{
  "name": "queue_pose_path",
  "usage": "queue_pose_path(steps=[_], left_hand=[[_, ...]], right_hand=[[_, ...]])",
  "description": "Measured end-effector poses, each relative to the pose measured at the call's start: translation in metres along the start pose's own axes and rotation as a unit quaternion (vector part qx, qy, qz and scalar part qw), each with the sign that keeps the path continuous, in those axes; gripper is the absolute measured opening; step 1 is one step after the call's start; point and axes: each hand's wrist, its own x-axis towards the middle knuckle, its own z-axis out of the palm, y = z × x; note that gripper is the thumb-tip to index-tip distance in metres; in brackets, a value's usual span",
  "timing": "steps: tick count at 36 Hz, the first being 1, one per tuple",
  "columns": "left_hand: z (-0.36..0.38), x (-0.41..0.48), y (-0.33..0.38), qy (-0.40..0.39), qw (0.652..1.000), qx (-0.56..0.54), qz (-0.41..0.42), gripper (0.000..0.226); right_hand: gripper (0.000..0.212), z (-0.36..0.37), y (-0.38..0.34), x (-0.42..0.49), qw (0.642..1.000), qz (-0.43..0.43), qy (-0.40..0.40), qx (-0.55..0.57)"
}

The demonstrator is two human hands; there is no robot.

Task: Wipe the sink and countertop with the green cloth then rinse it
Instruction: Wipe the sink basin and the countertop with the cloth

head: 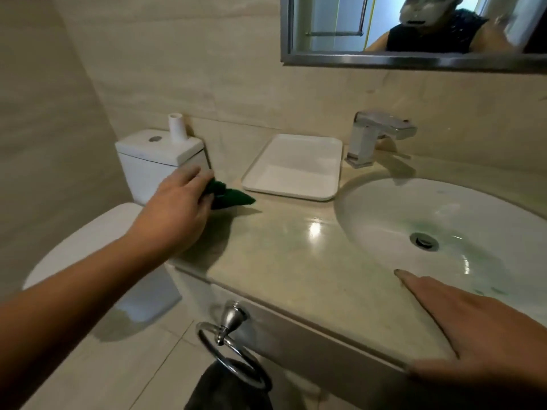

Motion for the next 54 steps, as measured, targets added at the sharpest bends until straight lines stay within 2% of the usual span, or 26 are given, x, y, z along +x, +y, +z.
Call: queue_pose_path(steps=[2,4,13,23,25,29,31,34,37,39,41,43,46,47,54], left_hand=[[0.012,-0.009,-0.018,-0.099,0.993,0.041,-0.039,0.049],[0.027,-0.016,-0.022,-0.135,0.989,0.038,-0.045,0.051],[0.059,0.010,0.028,-0.150,0.985,0.046,0.066,0.066],[0.091,0.024,0.152,-0.155,0.968,0.014,0.199,0.062],[0.099,0.027,0.172,-0.139,0.963,0.008,0.232,0.055],[0.101,0.022,0.207,-0.171,0.942,-0.083,0.277,0.043],[0.093,0.018,0.202,-0.163,0.938,-0.134,0.273,0.040],[0.064,0.012,0.160,-0.103,0.948,-0.172,0.248,0.033],[0.025,0.002,0.092,-0.034,0.973,-0.154,0.170,0.032],[0.003,-0.005,0.044,0.004,0.987,-0.131,0.089,0.034],[-0.006,-0.014,0.006,-0.006,0.994,-0.104,0.010,0.035],[0.000,-0.034,-0.013,-0.071,0.995,-0.068,-0.029,0.041],[0.030,-0.066,-0.023,-0.103,0.992,0.034,0.068,0.087],[0.035,-0.074,-0.018,-0.111,0.990,0.038,0.080,0.094],[0.053,-0.107,0.081,-0.153,0.967,0.057,0.195,0.082]], right_hand=[[0.122,0.000,-0.001,0.000,1.000,0.004,-0.006,-0.006],[0.122,0.000,-0.001,0.002,1.000,0.005,-0.003,-0.009],[0.127,-0.001,-0.006,0.002,1.000,0.021,-0.008,0.002],[0.129,0.000,-0.001,0.000,1.000,0.009,-0.001,-0.008],[0.131,0.001,0.001,0.002,1.000,0.017,-0.008,-0.008],[0.133,0.002,0.002,0.000,1.000,0.026,-0.005,-0.012],[0.133,0.001,0.002,-0.001,1.000,0.018,0.003,-0.016],[0.130,0.000,0.001,-0.004,1.000,0.014,0.004,-0.018],[0.125,0.001,-0.001,-0.005,1.000,0.005,0.001,-0.013],[0.123,0.002,-0.001,-0.004,1.000,0.001,0.002,-0.014],[0.122,0.002,-0.001,-0.003,1.000,-0.005,-0.001,-0.014],[0.121,0.001,-0.001,-0.002,1.000,-0.010,-0.008,-0.013],[0.121,-0.001,-0.002,-0.003,1.000,-0.015,-0.005,-0.015],[0.121,0.000,-0.002,-0.004,1.000,-0.016,0.000,-0.015],[0.122,0.002,0.000,-0.005,1.000,-0.019,0.017,-0.015]])
